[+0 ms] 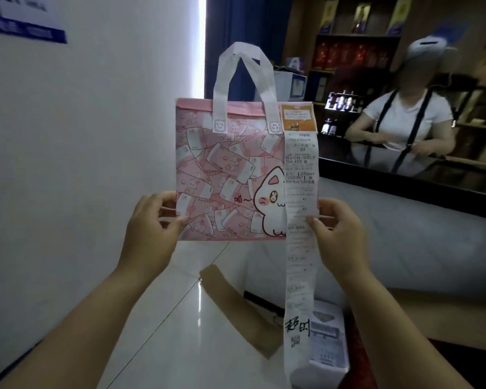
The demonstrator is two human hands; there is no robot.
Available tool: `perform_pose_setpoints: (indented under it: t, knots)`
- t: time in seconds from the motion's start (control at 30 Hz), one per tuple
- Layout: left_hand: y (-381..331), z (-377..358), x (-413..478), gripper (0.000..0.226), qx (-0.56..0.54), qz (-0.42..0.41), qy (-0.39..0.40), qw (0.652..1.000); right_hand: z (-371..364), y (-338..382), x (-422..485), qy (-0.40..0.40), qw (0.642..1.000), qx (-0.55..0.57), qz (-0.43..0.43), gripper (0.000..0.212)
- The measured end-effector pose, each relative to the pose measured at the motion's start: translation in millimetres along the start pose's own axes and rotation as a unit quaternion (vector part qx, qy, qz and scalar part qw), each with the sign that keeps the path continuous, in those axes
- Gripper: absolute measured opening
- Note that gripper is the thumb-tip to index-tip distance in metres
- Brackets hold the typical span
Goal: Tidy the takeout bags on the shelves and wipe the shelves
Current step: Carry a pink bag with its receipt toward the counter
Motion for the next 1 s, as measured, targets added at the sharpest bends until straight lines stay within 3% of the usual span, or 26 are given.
perform_pose_setpoints:
  t: [0.7, 1.0]
  knots:
    - [66.2, -234.2, 329.6, 0.028, -0.053, -0.101, 0.113, 0.987, -21.1, -150.6, 265.1, -0.161, 0.982, -0.083, -0.059, 0.023]
    - [73.4, -353.4, 432.9, 0.026, -0.070, -0.086, 0.118, 0.987, -1.6, -237.7, 383.2, -0.162, 0.981, -0.092, -0.056, 0.020]
Point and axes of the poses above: each hand's wrist, its own x-axis towards the middle knuckle, its own z-axis out of the back of the hand, y = z × x, the point moved 4 cm from there along x, towards the middle knuckle, and after that the axes turned 6 degrees about y, right-handed, at the moved point
